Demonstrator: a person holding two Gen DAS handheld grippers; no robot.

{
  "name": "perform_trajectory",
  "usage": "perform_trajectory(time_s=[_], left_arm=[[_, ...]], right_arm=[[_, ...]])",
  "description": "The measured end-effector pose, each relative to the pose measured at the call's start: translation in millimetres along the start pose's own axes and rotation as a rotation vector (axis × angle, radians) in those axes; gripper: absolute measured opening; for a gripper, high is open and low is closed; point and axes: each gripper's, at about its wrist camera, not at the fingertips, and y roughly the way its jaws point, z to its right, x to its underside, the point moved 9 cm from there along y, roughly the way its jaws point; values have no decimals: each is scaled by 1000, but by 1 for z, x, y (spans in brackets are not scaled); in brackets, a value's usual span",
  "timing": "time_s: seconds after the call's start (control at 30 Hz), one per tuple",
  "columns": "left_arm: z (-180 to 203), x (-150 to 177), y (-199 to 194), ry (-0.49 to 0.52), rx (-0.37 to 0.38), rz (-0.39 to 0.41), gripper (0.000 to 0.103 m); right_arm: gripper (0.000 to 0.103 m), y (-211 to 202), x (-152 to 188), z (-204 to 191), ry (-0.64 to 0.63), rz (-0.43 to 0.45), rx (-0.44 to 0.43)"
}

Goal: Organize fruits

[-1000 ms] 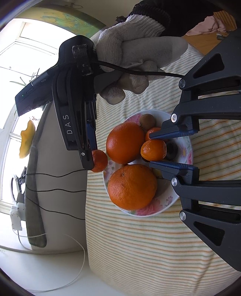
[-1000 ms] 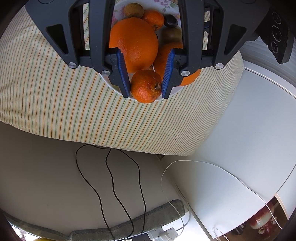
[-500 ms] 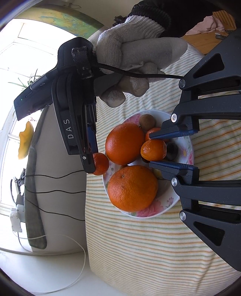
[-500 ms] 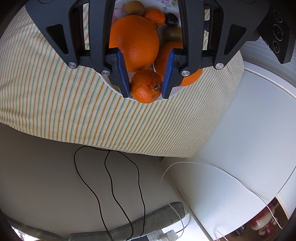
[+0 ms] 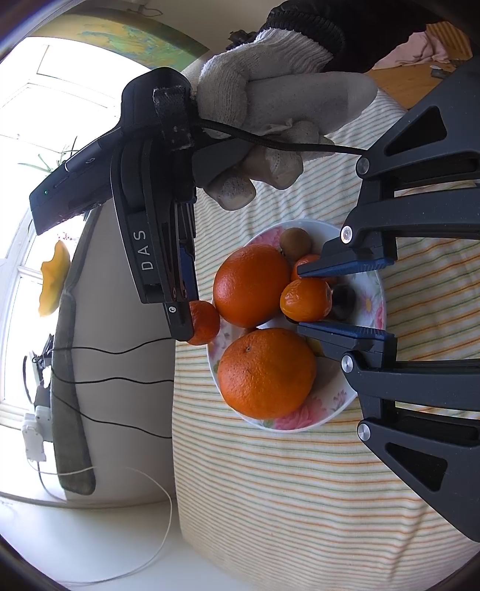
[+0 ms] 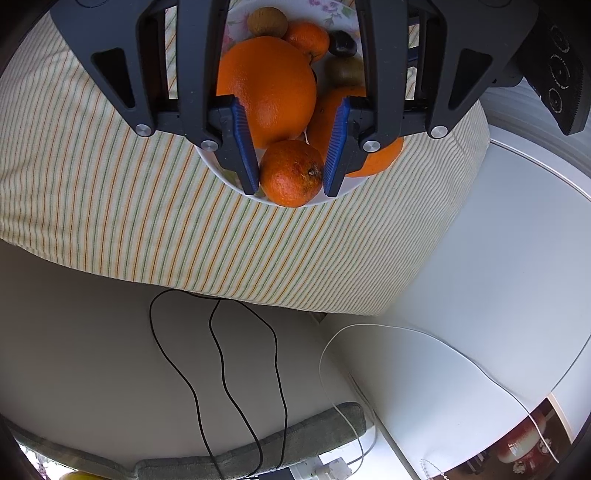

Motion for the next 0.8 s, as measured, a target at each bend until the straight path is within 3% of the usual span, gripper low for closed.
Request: perform_trajectory(time_s=[0.07,0.13,0.2,0.3,0.33,0.53,0.8], left_arm=[[0,0,0,-1,-3,0,23],[0,0,-1,-4,-3,4,32],[0,-1,-3,-4,-3,7,33],[-1,-1,-6,-8,-10,17,54],[-1,-1,-7,-6,-11,22,54],[-1,-1,-10,-4,-20,26,59],[-4,-4,-14,0,-27,33,59]], right_arm=[[43,-1,0,0,-1,1,-2],[49,-3,0,0,-4,7,-1],[49,-6,0,0,-7,13,3],[55,-10,-1,2,-1,22,2],[65,-12,-1,2,-2,28,3],[78,-26,-2,1,-7,62,12],[78,-41,-2,-5,-44,93,41]])
